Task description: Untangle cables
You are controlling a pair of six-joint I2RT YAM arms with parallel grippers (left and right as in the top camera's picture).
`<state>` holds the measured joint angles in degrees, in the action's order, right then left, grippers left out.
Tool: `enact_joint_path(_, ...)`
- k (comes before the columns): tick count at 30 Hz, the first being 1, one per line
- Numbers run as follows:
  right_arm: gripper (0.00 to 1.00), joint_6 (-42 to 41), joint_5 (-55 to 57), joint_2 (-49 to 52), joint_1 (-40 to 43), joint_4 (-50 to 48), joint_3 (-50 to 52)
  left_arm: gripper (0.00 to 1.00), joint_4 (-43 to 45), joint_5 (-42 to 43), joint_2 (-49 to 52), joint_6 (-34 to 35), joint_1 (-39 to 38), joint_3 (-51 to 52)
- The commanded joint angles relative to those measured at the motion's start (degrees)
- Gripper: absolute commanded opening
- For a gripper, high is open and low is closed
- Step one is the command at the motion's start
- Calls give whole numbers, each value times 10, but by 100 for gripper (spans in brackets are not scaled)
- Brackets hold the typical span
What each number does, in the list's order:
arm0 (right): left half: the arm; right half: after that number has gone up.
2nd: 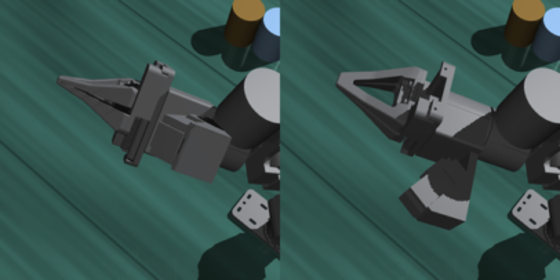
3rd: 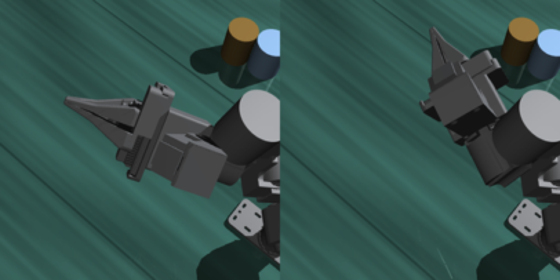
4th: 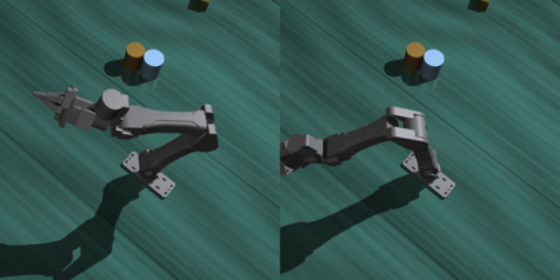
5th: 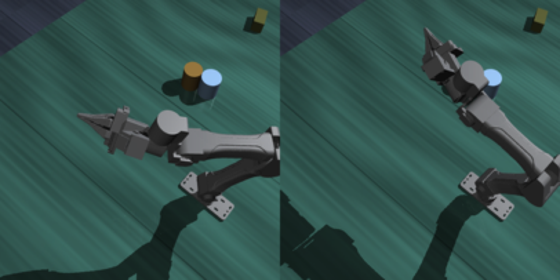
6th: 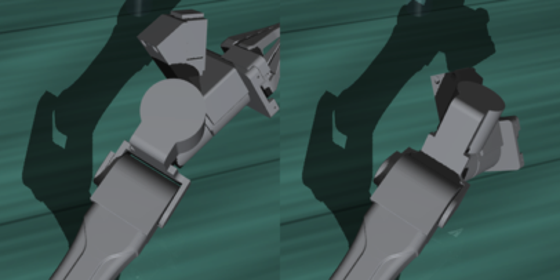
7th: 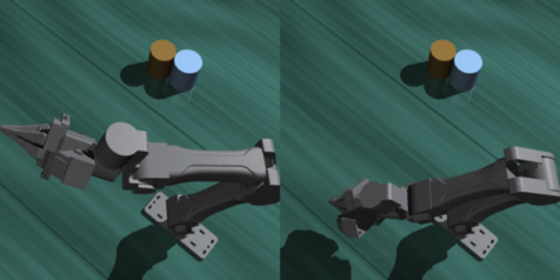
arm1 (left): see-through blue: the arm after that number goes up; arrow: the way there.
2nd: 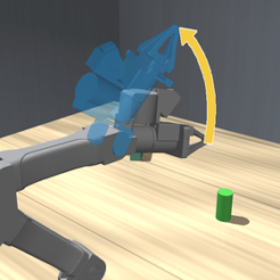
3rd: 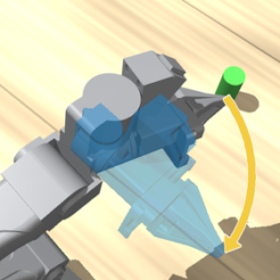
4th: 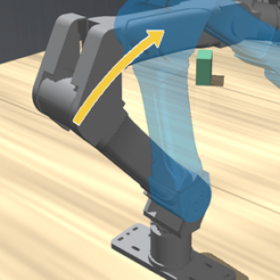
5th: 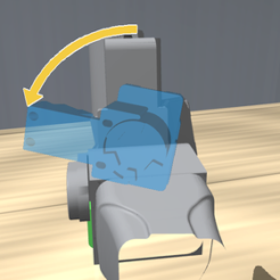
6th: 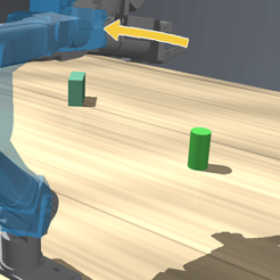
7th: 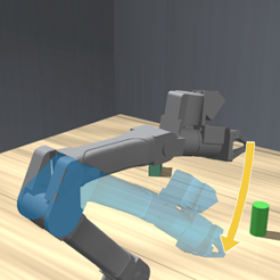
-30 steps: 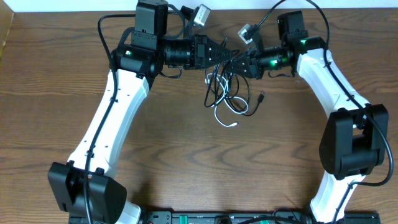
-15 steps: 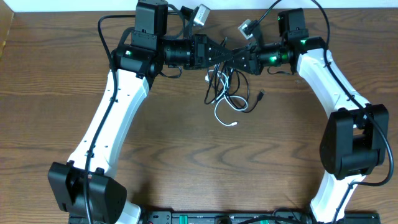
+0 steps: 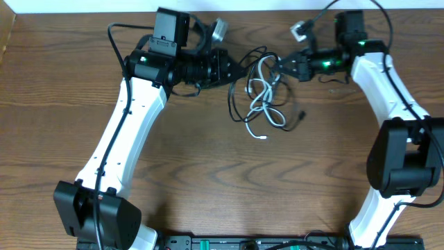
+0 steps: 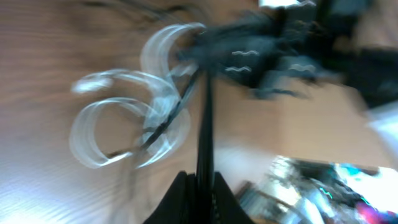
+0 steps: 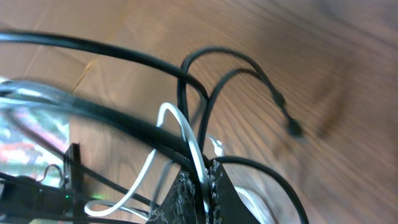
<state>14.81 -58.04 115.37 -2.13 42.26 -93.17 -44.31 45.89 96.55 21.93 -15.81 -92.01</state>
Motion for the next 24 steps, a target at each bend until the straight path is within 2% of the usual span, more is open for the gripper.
enact_joint_path(1,1,-37,59,-8,34,17,0,7,-46,-227,-3,-20,4,-1)
enact_joint_path(6,1,-93,121,-26,75,28,-1,8,-110,-428,-3,-20,4,1)
enact_joint_path(9,1,-134,154,-50,94,25,-2,8,-132,-493,-3,-20,4,6)
enact_joint_path(17,1,-152,172,-97,87,36,-2,8,-132,-461,-1,-42,4,19)
enact_joint_path(23,1,-150,179,-93,46,36,-1,7,-100,-335,-1,-123,4,19)
enact_joint_path(24,4,-150,183,-93,38,35,-1,7,-92,-309,-1,-137,4,19)
